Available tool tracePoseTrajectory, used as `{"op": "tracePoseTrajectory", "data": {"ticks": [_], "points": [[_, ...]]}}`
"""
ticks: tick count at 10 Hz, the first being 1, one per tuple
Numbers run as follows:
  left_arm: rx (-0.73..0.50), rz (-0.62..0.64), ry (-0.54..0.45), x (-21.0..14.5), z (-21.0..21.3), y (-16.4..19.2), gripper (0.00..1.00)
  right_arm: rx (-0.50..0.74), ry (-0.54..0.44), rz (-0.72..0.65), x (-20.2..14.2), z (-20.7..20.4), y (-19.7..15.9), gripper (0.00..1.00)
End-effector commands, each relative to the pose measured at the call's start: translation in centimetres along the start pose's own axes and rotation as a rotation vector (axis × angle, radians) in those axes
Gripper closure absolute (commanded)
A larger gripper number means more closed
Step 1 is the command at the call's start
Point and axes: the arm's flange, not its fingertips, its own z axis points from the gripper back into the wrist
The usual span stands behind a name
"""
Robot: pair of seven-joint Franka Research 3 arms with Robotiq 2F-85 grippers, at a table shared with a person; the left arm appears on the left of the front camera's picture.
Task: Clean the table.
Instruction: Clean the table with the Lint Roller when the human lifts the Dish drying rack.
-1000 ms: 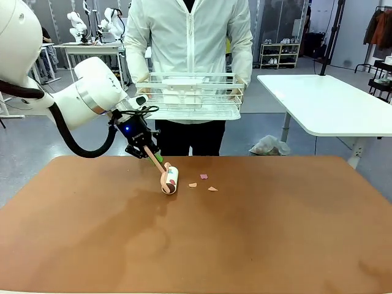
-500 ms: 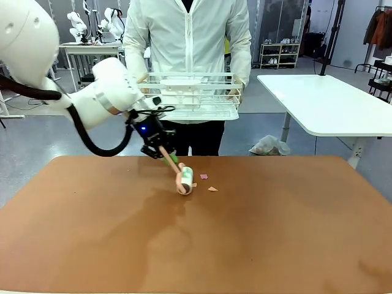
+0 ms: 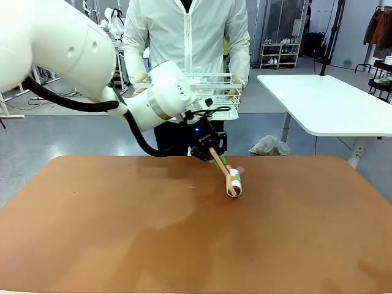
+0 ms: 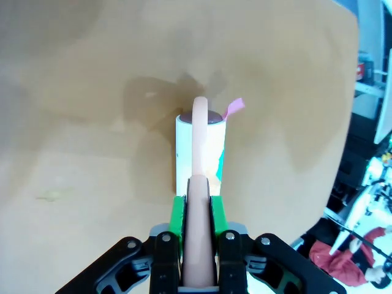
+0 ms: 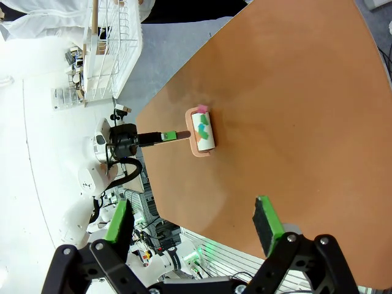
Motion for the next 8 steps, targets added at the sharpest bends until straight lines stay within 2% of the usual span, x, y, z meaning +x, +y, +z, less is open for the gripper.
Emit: {"op": "tracePoseTrajectory", "data": {"ticks": [1,3,4,6,8], "points": [[0.064,0.005,0.057,0.3,-1.9,0.2,0.79,-0.002,-0.015,0.001,-0.3,-0.1,0.2,0.00],[0.077,0.006,0.052,-0.1,-1.6,-0.7,0.79,-0.002,-0.015,0.001,-0.3,-0.1,0.2,0.00],[0.065,-0.004,0.030,-0.6,0.4,-2.1,0.79,-0.002,-0.015,0.001,-0.3,-0.1,0.2,0.00],[0.069,-0.075,-0.060,-2.5,8.5,-5.4,0.79,-0.002,-0.015,0.001,-0.3,-0.1,0.2,0.00],[0.085,-0.093,-0.008,-5.3,17.1,-5.6,0.79,-0.002,-0.015,0.001,-0.3,-0.1,0.2,0.00]]}}
